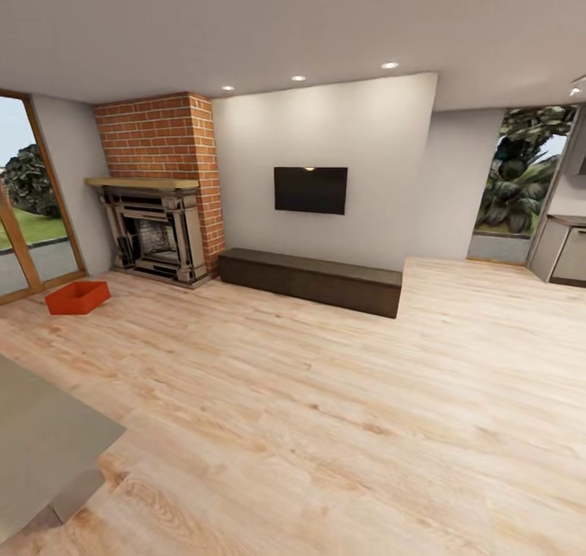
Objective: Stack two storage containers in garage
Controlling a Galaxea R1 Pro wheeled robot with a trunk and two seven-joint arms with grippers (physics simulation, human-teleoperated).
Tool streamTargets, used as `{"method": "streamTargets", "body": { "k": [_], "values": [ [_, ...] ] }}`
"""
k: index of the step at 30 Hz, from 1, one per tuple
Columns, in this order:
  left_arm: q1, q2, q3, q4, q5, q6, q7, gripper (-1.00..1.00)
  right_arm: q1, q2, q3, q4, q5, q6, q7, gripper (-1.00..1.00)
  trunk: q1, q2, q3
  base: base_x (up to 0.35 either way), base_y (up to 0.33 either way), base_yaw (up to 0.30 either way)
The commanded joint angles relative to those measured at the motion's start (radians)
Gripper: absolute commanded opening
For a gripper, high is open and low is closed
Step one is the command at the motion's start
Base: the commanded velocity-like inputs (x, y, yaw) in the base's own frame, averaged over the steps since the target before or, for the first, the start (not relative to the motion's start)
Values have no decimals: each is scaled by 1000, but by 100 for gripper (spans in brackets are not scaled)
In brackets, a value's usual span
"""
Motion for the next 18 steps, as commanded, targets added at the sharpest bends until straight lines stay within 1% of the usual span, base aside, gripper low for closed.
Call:
{"method": "streamTargets", "body": {
  "k": [1, 5, 14, 18],
  "values": [
    [-1, 0, -9, 0, 8, -2, 4, 100, -2, 1, 8, 3, -7, -6, -3, 100, 1, -1, -2, 324, 0, 0],
    [-1, 1, -9, 0, 8, -1, 3, 100, -2, 5, 8, 3, -7, -7, -2, 100, 1, -1, -2, 324, 0, 0],
    [-1, 1, -8, 0, 10, 0, 4, 100, -2, 2, 6, 3, -16, -8, -3, 100, 1, -1, -2, 324, 0, 0],
    [-1, 1, -8, 0, 9, 0, 3, 100, -1, 3, 7, 3, -13, -8, -3, 100, 1, -1, -2, 324, 0, 0]
  ]
}}
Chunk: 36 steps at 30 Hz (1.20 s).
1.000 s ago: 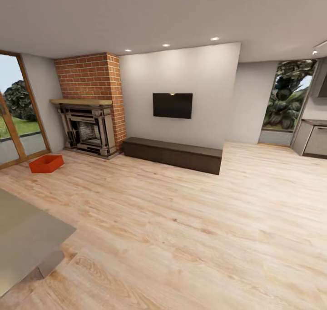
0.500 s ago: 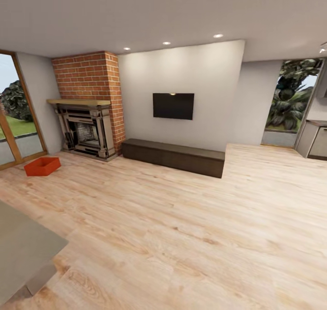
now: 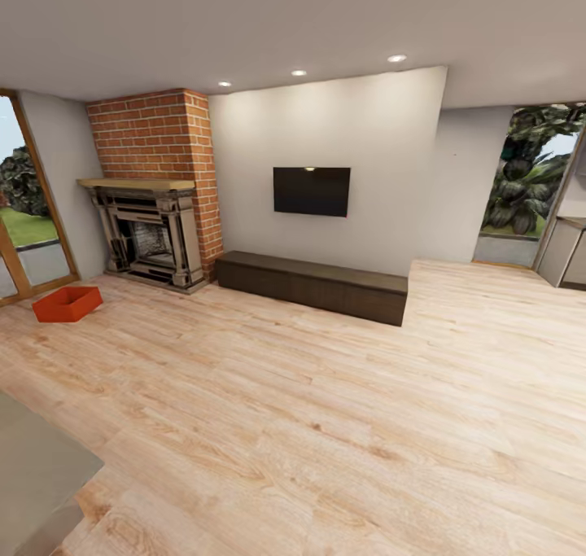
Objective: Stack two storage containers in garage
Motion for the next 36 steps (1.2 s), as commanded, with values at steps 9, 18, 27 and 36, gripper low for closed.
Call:
{"method": "streamTargets", "body": {
  "k": [9, 18, 27, 36],
  "values": [
    [-1, 0, -9, -1, 8, -1, 3, 100, -2, 0, 7, 3, -7, -7, 6, 100, 1, -1, -2, 324, 0, 33],
    [-1, 0, -9, -1, 8, -1, 3, 100, -1, -3, 4, 3, -12, -7, 11, 100, 1, -1, -2, 325, 0, 265],
    [-1, 0, -9, -1, 8, -1, 3, 100, -2, -6, 4, 3, -13, -7, 14, 100, 1, -1, -2, 324, 0, 299],
    [-1, 0, -9, -1, 8, -1, 4, 100, -2, -4, 9, 3, -5, -3, 7, 100, 1, -1, -2, 324, 0, 161]
  ]
}}
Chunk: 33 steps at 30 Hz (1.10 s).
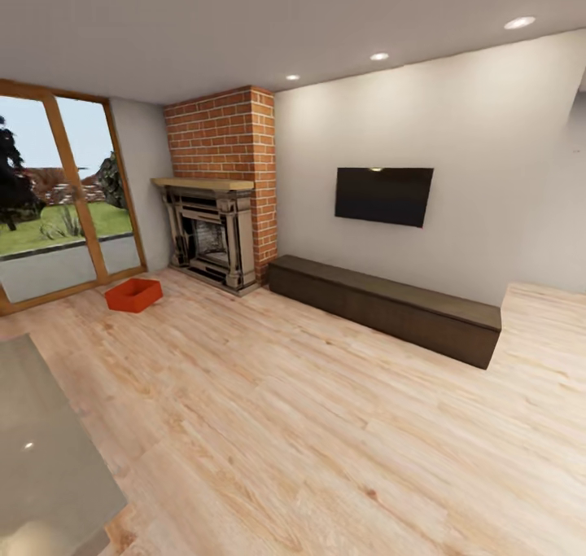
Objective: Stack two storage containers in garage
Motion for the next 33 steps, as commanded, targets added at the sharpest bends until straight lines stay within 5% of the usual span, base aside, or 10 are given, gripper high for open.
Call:
{"method": "streamTargets", "body": {
  "k": [1, 33],
  "values": [
    [-1, 0, -9, -1, 8, -1, 3, 100, -2, 2, 8, 3, -8, -5, -7, 100, 1, -1, -2, 324, 0, 11],
    [-1, 0, -9, -1, 8, -2, 4, 100, -1, 8, 6, 3, -10, -8, -3, 100, 1, -1, 0, 324, 0, 1]
  ]
}}
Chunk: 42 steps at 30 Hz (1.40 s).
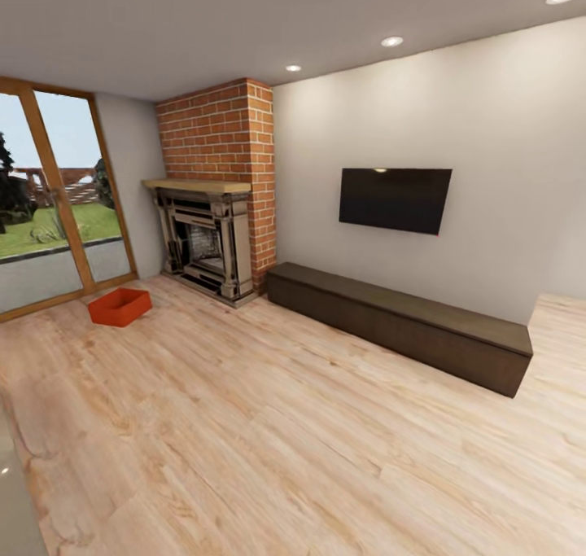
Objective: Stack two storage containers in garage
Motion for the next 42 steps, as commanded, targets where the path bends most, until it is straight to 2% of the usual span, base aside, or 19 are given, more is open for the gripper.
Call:
{"method": "streamTargets", "body": {
  "k": [1, 9, 19, 42],
  "values": [
    [-1, 0, -9, -1, 8, -1, 3, 100, -2, 0, 8, 3, -9, -6, -1, 100, 1, -1, -1, 324, 0, 0],
    [-1, 0, -8, -1, 7, -1, 3, 100, -2, -1, 7, 3, -14, -6, 3, 100, 1, -1, 9, 324, 0, 0],
    [-1, 0, -9, -1, 7, -2, 3, 100, -2, -1, 7, 3, -13, -7, 3, 100, 1, -1, 11, 324, 0, 11],
    [-1, -1, -9, -1, 8, -2, 3, 100, -2, -4, 5, 3, -15, -7, -2, 100, 1, -1, 11, 324, 0, 262]
  ]
}}
